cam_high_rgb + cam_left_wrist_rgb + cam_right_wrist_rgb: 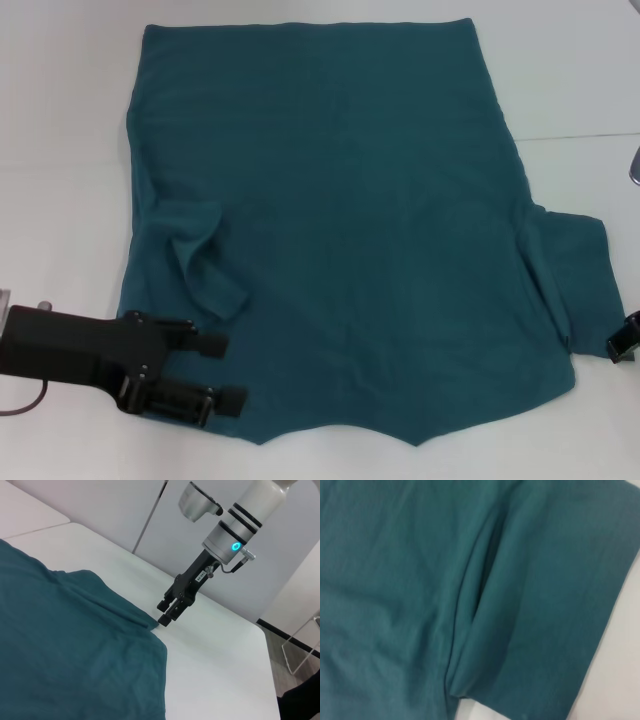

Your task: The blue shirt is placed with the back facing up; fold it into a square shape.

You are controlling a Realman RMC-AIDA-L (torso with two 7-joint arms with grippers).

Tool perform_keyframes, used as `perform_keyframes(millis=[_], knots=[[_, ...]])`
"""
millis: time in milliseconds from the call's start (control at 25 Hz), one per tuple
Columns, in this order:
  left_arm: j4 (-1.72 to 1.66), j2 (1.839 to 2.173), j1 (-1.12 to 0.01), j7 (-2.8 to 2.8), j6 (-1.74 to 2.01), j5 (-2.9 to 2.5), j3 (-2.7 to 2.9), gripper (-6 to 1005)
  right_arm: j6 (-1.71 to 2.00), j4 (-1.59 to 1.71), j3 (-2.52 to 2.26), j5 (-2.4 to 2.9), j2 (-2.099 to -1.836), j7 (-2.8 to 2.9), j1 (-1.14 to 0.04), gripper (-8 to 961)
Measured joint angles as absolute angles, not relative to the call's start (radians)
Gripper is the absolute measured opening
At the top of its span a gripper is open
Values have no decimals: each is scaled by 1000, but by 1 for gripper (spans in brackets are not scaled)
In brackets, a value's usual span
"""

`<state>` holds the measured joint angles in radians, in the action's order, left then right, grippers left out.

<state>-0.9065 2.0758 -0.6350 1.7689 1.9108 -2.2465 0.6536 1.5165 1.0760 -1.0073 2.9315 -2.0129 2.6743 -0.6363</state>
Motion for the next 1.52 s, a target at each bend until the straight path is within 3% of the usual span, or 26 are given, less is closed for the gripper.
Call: perform_keyframes(millis=[1520], knots=[[-903, 2082, -633, 1764, 1882, -2246, 670, 921, 1446, 959, -1020, 2931, -2008, 2675, -672, 667]])
